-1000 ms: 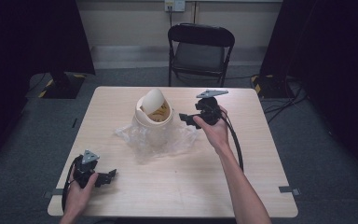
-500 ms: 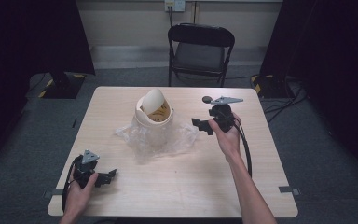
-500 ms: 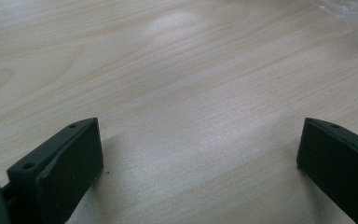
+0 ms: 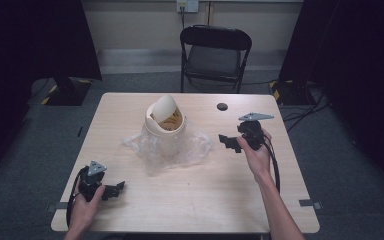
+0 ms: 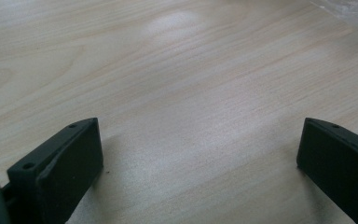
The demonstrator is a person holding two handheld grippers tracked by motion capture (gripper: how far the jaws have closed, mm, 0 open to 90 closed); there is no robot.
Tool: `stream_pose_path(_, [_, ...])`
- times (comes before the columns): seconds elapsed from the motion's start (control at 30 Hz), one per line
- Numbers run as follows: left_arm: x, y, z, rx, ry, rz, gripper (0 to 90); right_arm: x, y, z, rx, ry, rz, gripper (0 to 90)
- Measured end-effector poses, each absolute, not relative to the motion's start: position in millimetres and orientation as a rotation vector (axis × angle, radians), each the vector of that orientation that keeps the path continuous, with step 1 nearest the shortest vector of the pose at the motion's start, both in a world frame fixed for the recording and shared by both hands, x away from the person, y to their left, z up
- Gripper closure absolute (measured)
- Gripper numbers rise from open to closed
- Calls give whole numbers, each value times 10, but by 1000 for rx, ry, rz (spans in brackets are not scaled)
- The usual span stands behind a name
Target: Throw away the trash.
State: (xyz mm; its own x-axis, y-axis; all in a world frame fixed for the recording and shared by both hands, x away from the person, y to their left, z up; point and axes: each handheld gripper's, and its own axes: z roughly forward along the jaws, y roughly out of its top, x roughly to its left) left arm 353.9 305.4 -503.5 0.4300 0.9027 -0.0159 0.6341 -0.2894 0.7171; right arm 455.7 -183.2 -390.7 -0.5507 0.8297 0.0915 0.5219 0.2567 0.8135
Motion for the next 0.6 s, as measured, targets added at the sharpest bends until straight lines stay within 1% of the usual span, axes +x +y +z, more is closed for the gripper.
stream_pose_path(0.37, [3539,3054,-5035,2030,1291,527,0,4375,-2157,-4042,1271,2163,1135,162])
stream_pose_path(0.6, [3539,3055,-5035,2031,1290,527,0,4252,-2392,-4226,1330,2147,1122,163])
